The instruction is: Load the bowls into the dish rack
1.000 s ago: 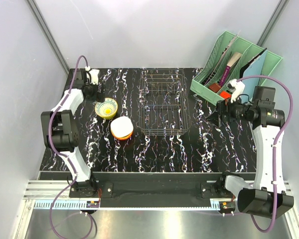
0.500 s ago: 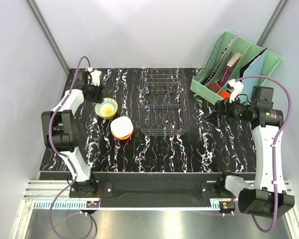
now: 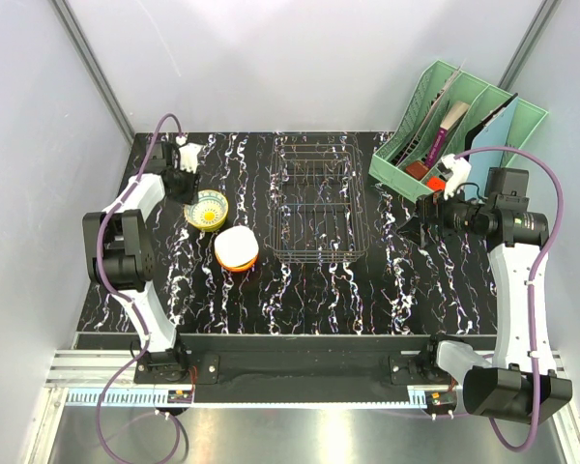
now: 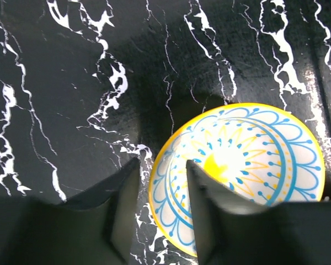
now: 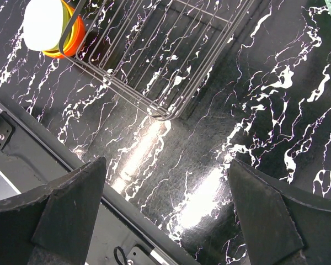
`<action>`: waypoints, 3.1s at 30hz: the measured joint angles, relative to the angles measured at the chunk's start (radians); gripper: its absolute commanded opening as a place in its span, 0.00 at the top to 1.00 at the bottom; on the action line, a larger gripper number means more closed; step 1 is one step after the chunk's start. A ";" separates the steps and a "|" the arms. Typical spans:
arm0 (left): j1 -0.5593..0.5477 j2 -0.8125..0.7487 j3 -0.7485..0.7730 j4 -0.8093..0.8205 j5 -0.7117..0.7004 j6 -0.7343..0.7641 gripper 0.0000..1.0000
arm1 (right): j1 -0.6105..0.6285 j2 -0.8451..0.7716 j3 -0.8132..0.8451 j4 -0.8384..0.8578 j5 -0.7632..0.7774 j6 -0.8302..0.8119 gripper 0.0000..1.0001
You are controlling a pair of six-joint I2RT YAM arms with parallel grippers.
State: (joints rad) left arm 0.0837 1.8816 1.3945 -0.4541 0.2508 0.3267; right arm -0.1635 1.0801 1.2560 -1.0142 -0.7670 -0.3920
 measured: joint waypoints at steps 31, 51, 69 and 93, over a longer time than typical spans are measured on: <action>0.005 0.005 0.040 -0.071 0.096 0.032 1.00 | 0.049 0.018 0.009 0.001 0.037 0.023 0.00; 0.001 -0.006 0.188 -0.232 0.209 0.016 1.00 | 0.227 0.154 0.149 -0.005 0.054 0.030 0.00; -0.009 -0.077 0.354 -0.293 0.596 -0.059 1.00 | 0.306 0.459 0.470 -0.033 -0.154 0.104 0.00; -0.401 0.088 0.534 -0.289 1.014 -0.164 1.00 | 0.309 0.776 0.567 0.072 -0.539 0.249 0.00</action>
State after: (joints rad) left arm -0.3176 1.9697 1.9289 -0.7433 1.2644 0.1627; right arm 0.1455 1.8565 1.8233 -0.9421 -1.3060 -0.1425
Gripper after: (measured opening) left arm 0.023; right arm 0.994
